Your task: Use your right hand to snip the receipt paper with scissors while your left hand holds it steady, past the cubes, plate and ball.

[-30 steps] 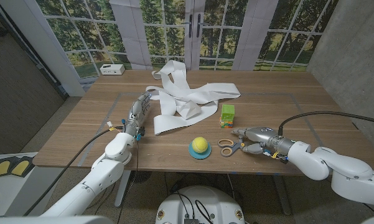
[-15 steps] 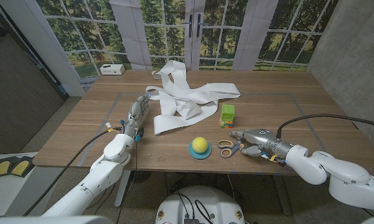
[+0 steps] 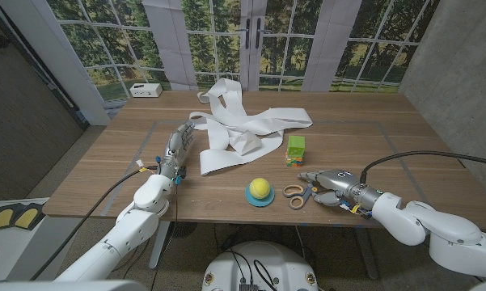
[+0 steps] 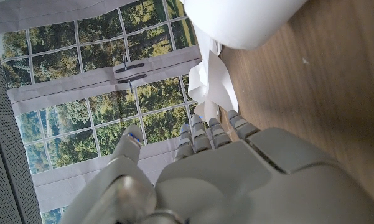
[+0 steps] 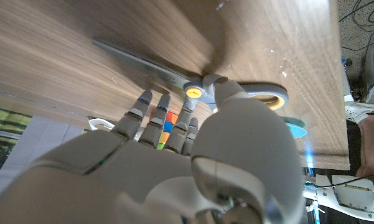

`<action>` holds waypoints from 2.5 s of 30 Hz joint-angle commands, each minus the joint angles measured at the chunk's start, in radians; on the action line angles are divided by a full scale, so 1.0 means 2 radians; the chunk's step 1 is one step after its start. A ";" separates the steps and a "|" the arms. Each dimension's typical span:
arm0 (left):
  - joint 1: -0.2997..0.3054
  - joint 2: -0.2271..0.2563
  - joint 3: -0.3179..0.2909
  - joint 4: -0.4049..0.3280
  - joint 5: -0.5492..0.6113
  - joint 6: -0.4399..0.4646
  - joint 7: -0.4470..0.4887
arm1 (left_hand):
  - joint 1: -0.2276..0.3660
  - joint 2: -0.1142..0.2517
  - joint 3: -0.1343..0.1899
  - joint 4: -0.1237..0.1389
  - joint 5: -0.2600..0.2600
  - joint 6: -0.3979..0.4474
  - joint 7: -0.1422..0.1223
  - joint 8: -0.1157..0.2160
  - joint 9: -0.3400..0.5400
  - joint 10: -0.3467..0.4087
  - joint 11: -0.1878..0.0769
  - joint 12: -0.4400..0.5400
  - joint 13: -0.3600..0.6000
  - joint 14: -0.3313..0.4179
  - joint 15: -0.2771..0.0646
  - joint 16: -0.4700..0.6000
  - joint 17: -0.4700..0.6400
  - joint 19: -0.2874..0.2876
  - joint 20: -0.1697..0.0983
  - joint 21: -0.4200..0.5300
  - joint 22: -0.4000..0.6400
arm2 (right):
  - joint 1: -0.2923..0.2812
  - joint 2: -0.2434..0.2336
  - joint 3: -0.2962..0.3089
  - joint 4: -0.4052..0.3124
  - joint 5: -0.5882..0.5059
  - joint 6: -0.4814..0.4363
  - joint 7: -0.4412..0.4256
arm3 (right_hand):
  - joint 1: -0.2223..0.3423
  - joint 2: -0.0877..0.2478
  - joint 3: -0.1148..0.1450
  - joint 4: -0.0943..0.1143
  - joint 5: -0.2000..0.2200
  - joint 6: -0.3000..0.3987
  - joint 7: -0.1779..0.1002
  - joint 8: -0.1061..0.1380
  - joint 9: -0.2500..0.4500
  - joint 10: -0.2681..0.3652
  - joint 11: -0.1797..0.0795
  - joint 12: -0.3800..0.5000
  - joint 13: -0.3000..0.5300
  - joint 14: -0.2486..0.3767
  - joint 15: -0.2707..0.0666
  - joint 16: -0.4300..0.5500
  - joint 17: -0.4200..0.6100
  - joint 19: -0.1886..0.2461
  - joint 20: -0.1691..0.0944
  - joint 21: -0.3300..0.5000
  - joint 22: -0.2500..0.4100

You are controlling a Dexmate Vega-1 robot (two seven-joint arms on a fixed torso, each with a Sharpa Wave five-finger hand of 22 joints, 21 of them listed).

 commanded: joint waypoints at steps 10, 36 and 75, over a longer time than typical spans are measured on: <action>-0.003 -0.002 0.001 0.002 0.003 -0.002 0.000 | 0.000 -0.001 0.002 0.000 0.000 0.009 0.000 0.002 0.001 0.010 0.000 0.002 0.003 0.000 -0.002 -0.001 0.002 0.002 -0.002 0.001 0.001 | -0.022 -0.016 0.029 0.000 0.033 0.011 -0.047 | 0.015 0.004 0.006 -0.001 0.010 0.007 0.002 0.000 0.002 0.032 -0.017 0.075 0.025 0.013 -0.087 -0.003 0.005 0.008 -0.001 0.003 -0.001; -0.013 -0.009 0.010 0.007 0.008 0.008 0.005 | -0.001 -0.001 0.002 0.001 0.001 0.015 0.002 0.002 0.001 0.015 0.001 0.003 0.003 0.004 -0.001 0.000 0.002 0.004 -0.002 0.002 0.001 | -0.085 -0.033 0.113 0.019 0.121 0.075 -0.106 | 0.018 0.005 -0.002 -0.001 0.011 0.020 0.004 0.001 0.002 0.049 -0.017 0.077 0.005 0.019 -0.088 0.002 0.018 0.013 -0.002 0.003 0.000; 0.004 -0.003 -0.003 -0.006 -0.007 -0.002 -0.001 | -0.001 0.000 0.003 0.001 0.001 0.009 0.000 -0.001 0.001 0.010 -0.001 -0.001 0.003 -0.001 -0.001 -0.001 0.002 0.000 -0.002 0.001 0.001 | -0.150 0.141 0.260 0.012 0.059 0.180 -0.034 | 0.026 0.001 -0.004 -0.005 0.016 0.026 0.007 -0.002 0.002 0.067 -0.013 0.084 -0.025 0.025 -0.087 -0.004 0.028 0.016 -0.004 0.002 0.000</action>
